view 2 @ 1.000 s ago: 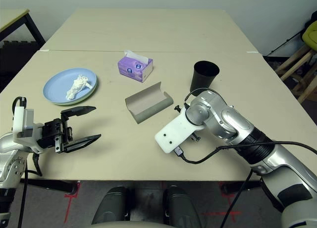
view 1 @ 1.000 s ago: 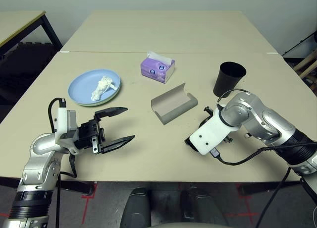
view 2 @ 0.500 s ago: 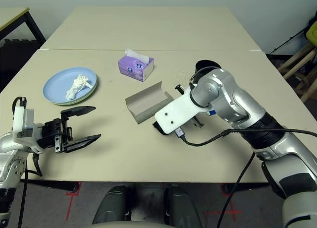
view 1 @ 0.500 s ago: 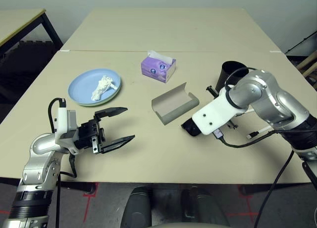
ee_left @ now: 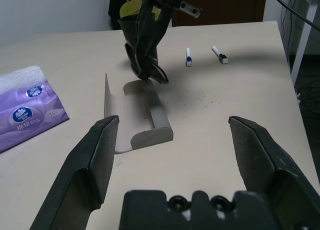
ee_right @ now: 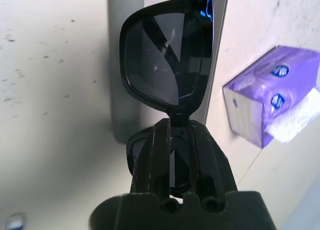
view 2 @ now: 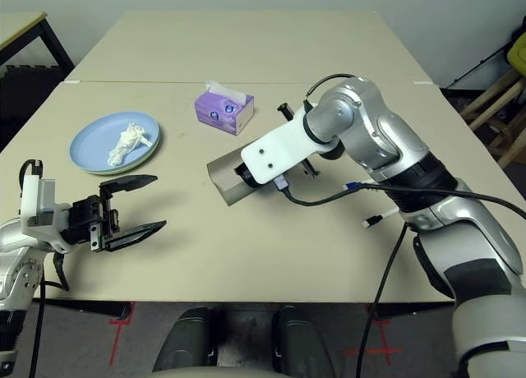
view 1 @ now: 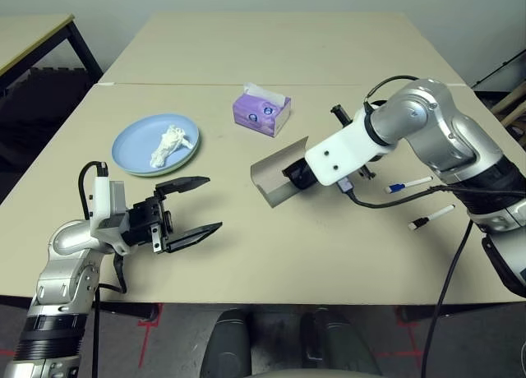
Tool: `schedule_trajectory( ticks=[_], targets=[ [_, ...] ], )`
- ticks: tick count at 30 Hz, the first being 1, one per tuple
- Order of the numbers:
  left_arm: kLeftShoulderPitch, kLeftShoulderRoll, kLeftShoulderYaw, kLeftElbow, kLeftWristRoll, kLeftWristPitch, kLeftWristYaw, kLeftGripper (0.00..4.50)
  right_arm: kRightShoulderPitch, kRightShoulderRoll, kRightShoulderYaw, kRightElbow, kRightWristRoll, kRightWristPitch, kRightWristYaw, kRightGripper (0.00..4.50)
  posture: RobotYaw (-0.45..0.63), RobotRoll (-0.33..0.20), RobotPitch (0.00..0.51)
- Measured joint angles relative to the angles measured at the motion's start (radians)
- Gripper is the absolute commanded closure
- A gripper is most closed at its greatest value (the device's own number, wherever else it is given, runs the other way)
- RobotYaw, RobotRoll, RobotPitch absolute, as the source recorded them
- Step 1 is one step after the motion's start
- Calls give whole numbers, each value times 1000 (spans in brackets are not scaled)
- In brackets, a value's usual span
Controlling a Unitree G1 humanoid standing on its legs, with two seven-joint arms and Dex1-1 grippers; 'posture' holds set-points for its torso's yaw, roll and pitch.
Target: Organize and tidy the items on the table.
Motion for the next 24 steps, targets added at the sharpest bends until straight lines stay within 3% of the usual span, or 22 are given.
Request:
schedule_trajectory(
  ticks=[12,24],
  targets=[
    [2,5,2,-1,0,-1,3,0,-18,77,43,131,-87,-102,-131,4171,209,0,72],
    [13,6,3,-24,0,4,24,0,-12,133,48,134,-92,-102,-189,4171,218,0,76]
  ],
)
